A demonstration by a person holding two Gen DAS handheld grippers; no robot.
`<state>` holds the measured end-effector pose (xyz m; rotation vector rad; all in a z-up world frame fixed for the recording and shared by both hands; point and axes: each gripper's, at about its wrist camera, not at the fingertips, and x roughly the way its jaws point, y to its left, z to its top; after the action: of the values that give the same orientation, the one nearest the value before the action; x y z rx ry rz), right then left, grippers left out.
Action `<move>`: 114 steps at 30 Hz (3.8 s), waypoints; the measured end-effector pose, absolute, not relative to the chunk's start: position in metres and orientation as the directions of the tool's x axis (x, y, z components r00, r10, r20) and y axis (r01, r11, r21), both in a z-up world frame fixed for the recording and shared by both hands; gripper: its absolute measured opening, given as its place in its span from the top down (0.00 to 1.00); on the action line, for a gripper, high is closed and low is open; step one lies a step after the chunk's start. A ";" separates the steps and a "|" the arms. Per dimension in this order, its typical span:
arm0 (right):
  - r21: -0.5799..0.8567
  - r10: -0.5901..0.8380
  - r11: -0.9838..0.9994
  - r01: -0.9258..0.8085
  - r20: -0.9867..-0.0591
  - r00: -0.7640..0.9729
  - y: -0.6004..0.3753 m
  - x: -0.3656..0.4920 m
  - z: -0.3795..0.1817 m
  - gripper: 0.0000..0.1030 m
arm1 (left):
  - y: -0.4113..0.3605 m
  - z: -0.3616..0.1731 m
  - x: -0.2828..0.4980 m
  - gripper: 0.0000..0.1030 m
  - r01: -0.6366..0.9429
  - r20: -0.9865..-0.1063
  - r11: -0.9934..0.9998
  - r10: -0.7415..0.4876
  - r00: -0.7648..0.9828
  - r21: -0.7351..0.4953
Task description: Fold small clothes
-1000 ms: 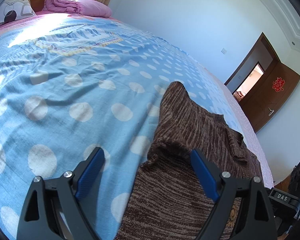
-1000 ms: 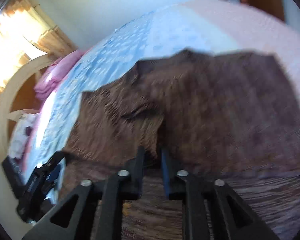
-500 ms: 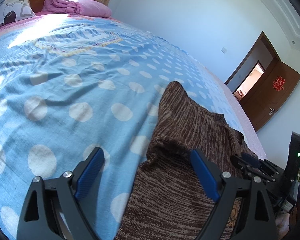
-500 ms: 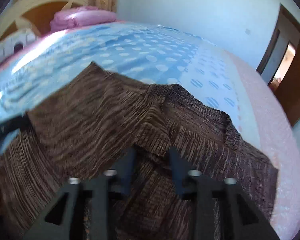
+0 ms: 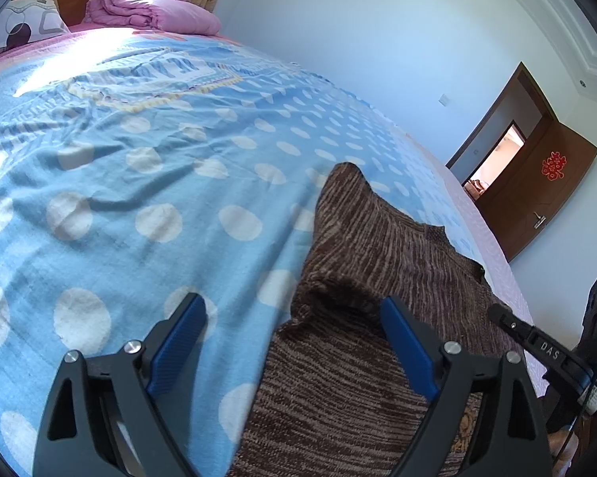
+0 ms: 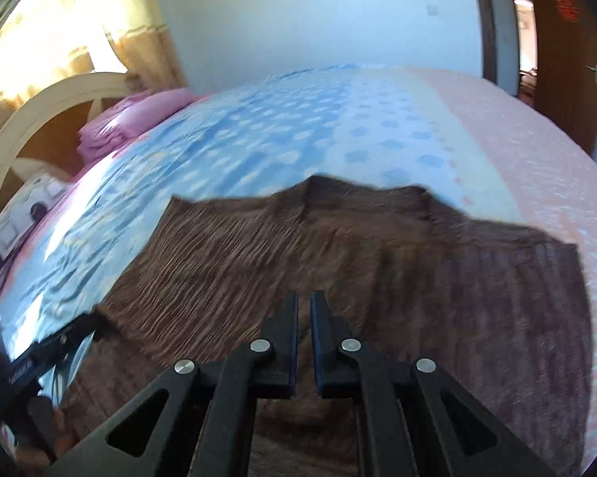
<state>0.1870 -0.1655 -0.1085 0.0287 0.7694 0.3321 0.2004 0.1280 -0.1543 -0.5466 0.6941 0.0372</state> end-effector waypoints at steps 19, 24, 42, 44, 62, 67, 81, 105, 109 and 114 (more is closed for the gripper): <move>0.136 0.162 0.986 -0.093 -0.708 0.688 -0.215 0.100 -0.090 0.56 | 0.128 -0.155 0.205 0.03 -0.171 -0.632 0.872 -0.185 0.752 -0.458; 0.096 0.111 0.993 -0.066 -0.609 0.785 -0.262 0.006 -0.036 0.56 | 0.128 -0.145 0.185 0.03 -0.044 -0.678 0.907 -0.279 0.680 -0.418; 0.136 0.160 0.987 -0.084 -0.826 0.540 -0.295 -0.163 -0.096 0.56 | 0.141 -0.144 -0.012 0.04 0.334 -0.701 0.868 -0.494 0.515 -0.367; 0.067 0.101 0.994 -0.087 -0.864 0.492 -0.284 -0.165 -0.109 0.56 | 0.141 -0.148 -0.021 0.04 0.328 -0.713 0.870 -0.492 0.500 -0.370; 0.138 0.132 0.990 -0.015 -0.906 0.402 -0.296 -0.183 -0.136 0.56 | 0.152 -0.160 -0.034 0.28 0.278 -0.745 0.884 -0.466 0.477 -0.376; 0.127 0.131 0.991 -0.037 -0.912 0.388 -0.290 -0.184 -0.137 0.57 | 0.136 -0.162 -0.040 0.28 0.302 -0.769 0.907 -0.412 0.488 -0.294; 0.063 0.090 0.994 -0.091 -0.938 0.335 -0.267 -0.172 -0.162 0.96 | 0.131 -0.163 -0.039 0.68 0.286 -0.790 0.920 -0.381 0.481 -0.269; 0.251 0.172 0.967 0.034 -0.749 0.640 -0.320 -0.019 -0.067 0.96 | 0.138 -0.076 0.093 0.94 0.290 -0.671 0.882 -0.471 0.572 -0.371; 0.224 0.144 0.973 0.058 -0.782 0.606 -0.320 0.006 -0.088 0.96 | 0.142 -0.069 0.081 0.89 0.391 -0.680 0.871 -0.481 0.553 -0.298; 0.183 0.130 0.982 0.032 -0.801 0.584 -0.310 0.013 -0.103 0.96 | 0.156 -0.099 0.040 0.51 0.402 -0.755 0.839 -0.521 0.399 -0.367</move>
<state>0.0128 -0.3102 -0.1031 0.1860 0.9465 0.0574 0.0400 0.1562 -0.0994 -0.1328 1.0030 -0.5863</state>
